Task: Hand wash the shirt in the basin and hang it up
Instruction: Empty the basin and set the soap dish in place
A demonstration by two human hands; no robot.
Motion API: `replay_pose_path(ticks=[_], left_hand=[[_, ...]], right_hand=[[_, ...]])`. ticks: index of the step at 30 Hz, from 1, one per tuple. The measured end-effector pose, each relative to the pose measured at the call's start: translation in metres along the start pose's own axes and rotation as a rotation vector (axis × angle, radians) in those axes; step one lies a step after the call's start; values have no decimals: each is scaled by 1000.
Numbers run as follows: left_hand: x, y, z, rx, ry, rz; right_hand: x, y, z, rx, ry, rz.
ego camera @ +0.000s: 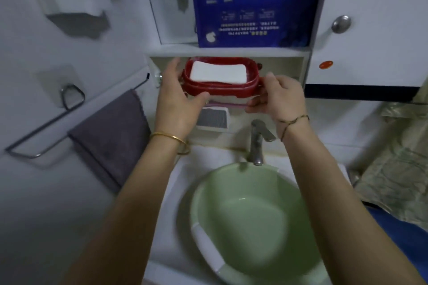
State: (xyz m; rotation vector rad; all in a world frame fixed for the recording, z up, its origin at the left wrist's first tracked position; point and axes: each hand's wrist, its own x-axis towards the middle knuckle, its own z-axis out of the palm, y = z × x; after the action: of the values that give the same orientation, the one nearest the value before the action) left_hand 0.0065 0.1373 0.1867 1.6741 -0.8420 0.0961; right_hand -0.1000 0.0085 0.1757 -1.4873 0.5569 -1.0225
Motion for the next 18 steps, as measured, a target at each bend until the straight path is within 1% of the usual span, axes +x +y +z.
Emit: replay_pose_path(ticks=[3, 6, 9, 12, 18], left_hand=[[23, -3, -4, 1, 45, -20], [47, -5, -9, 76, 105, -22], [70, -8, -17, 134, 162, -61], [88, -11, -24, 197, 193, -114], [112, -18, -28, 323, 227, -183]], right_hand=[[23, -10, 23, -47, -38, 1], [45, -17, 44, -60, -113, 1], [64, -20, 65, -39, -193, 21], [78, -17, 83, -29, -245, 47], [99, -11, 106, -94, -372, 27]])
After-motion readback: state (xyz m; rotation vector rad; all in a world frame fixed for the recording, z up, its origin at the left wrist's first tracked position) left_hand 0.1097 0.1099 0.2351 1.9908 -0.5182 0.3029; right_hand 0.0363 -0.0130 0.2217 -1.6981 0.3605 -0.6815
